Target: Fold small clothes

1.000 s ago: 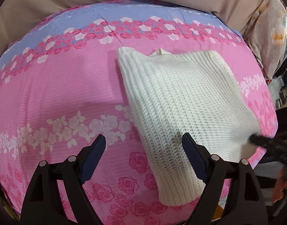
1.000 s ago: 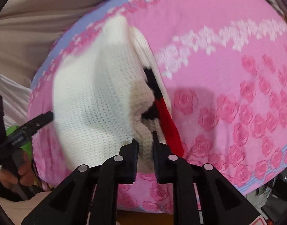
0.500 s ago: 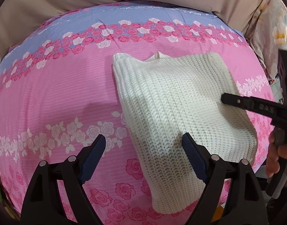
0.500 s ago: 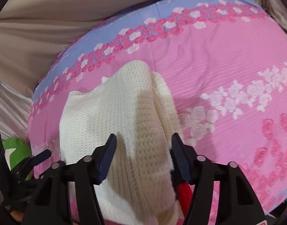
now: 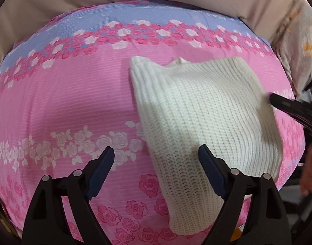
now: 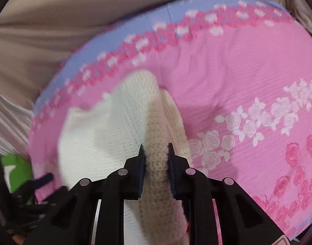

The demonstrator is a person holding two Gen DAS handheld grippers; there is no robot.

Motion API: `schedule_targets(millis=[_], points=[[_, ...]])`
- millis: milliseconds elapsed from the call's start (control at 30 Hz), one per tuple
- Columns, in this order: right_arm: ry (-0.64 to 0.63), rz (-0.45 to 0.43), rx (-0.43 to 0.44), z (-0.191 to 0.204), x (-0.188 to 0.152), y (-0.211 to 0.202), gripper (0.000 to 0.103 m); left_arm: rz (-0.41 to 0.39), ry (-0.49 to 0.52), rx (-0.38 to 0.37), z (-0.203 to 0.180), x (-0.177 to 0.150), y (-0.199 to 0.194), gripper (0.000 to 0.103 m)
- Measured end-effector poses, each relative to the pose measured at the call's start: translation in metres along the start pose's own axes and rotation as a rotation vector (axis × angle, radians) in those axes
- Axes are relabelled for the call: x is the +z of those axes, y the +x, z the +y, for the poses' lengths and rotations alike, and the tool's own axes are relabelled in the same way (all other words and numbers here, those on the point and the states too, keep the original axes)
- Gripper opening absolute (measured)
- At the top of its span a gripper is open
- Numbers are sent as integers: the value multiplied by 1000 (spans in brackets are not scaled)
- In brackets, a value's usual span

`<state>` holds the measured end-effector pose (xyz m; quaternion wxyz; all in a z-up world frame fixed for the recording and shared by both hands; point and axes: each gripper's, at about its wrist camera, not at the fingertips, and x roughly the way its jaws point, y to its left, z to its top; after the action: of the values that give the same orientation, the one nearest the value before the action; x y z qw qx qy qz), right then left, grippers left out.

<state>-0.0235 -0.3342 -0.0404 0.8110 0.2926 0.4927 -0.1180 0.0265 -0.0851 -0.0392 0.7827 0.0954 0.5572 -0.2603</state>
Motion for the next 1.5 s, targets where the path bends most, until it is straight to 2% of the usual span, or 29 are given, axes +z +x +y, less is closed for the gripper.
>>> schedule_targets(millis=[67, 167, 233, 300, 333, 400, 500, 567, 633, 667, 700, 767, 800, 833, 867, 900, 933, 967, 1033, 1067, 1100, 1133, 1200, 1267, 1333, 1400, 1433, 1500], points=[[-51, -65, -13, 18, -4, -33, 20, -1, -58, -2, 15, 0, -4, 82], [-162, -74, 17, 49, -16, -50, 20, -3, -125, -2, 33, 1, -10, 82], [-229, -10, 32, 71, -28, -37, 20, -9, -139, 0, 39, 2, -13, 82], [-275, 94, 6, 80, -47, 5, 19, -16, -128, 9, 40, 2, -16, 82], [-289, 178, -45, 76, -59, 39, 18, -19, -110, 26, 39, 2, -17, 82], [-254, 162, -55, 77, -63, 44, 16, -32, -88, 40, 37, 0, -21, 82], [-270, 122, -4, 99, -54, 11, 16, -39, -72, 34, 33, -2, -22, 82], [-312, 134, 30, 113, -55, 7, 16, -32, -54, 36, 29, -3, -21, 82], [-352, 179, 19, 118, -63, 27, 16, -36, -47, 41, 27, -4, -22, 82], [-370, 222, -9, 116, -72, 49, 15, -37, -46, 44, 27, -4, -23, 82], [-366, 220, -6, 114, -75, 57, 13, -39, -45, 45, 27, -4, -24, 82], [-289, 203, 34, 108, -64, 41, 12, -46, -48, 45, 27, -5, -26, 82], [-260, 166, 42, 104, -58, 25, 13, -48, -52, 43, 27, -5, -26, 82], [-241, 86, 25, 96, -51, -1, 17, -47, -60, 42, 28, -6, -25, 82], [-236, 39, -2, 89, -48, -14, 27, -41, -65, 38, 27, -6, -24, 82], [-227, 0, -47, 79, -43, -25, 44, -38, -63, 34, 25, -6, -24, 82], [-209, -24, -113, 63, -39, -32, 51, -37, -60, 32, 24, -6, -24, 82], [-198, -17, -145, 53, -37, -30, 54, -40, -53, 30, 20, -6, -24, 82], [-154, 50, -182, 30, -37, -18, 54, -45, -37, 25, 12, -6, -25, 82], [-130, 87, -155, 21, -38, -9, 48, -46, -31, 23, 9, -5, -26, 82], [-117, 110, -115, 17, -40, -1, 25, -48, -25, 20, 6, -4, -27, 82], [-108, 110, -92, 15, -41, 0, 19, -52, -16, 16, 2, -4, -28, 82], [-84, 44, -43, 14, -42, -20, 17, -61, 3, 10, -6, -3, -29, 83], [-57, -12, -32, 6, -39, -41, 17, -51, 17, 0, -14, -2, -24, 83], [-58, 18, -62, -7, -39, -32, 17, -26, 23, -4, -22, -2, -13, 83], [-57, 107, -107, -18, -47, 6, 22, -3, 22, -1, -26, -2, -5, 83], [-26, 104, -68, -23, -49, 10, 22, 2, 16, -8, -28, -2, -1, 83], [-26, 96, -56, -16, -43, 2, 26, 5, 3, -14, -31, -2, 2, 83]])
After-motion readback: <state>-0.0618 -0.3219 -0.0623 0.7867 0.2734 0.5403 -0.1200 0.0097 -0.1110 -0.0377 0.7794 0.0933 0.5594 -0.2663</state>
